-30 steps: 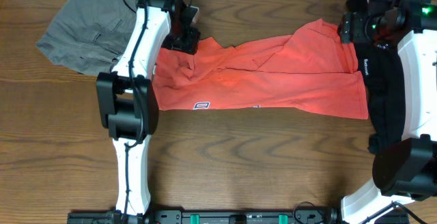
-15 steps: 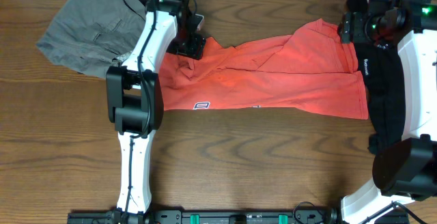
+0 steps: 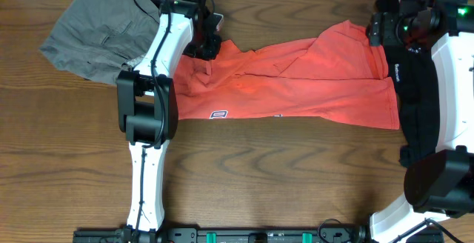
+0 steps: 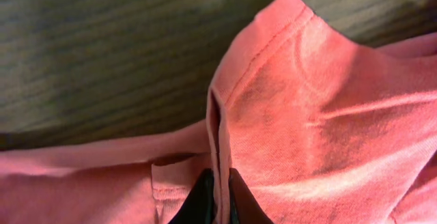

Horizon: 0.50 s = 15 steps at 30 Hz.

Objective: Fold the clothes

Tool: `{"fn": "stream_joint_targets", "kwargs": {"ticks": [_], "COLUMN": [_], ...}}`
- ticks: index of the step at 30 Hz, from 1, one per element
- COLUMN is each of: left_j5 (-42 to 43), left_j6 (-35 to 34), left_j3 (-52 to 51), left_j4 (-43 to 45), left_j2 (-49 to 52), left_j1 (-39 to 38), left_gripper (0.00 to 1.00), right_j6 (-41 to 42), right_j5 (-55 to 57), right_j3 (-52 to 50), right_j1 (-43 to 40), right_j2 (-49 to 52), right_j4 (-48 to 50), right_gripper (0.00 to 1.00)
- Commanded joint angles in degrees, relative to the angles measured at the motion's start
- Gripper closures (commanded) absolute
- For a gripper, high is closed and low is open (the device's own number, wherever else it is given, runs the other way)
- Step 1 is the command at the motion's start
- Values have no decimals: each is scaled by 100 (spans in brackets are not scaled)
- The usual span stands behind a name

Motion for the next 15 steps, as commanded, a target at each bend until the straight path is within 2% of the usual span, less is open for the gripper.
{"fn": "stream_joint_targets", "kwargs": {"ticks": [1,9,15], "left_j5": [87,87,85], "left_j6": [-4,-9,-11], "left_j3": [138,831,859], "left_j4": [63,114,533], "left_j2": [-155,-1012,-1652], "left_j1": [11,11,11], "left_gripper": [94,94,94], "right_j6": [9,7,-83], "right_j5": [-105,-107,-107], "right_j3": [68,68,68], "right_j1": [74,129,144], "right_j2": [9,166,664], "right_j4": [181,881,1556], "right_gripper": [9,7,7]}}
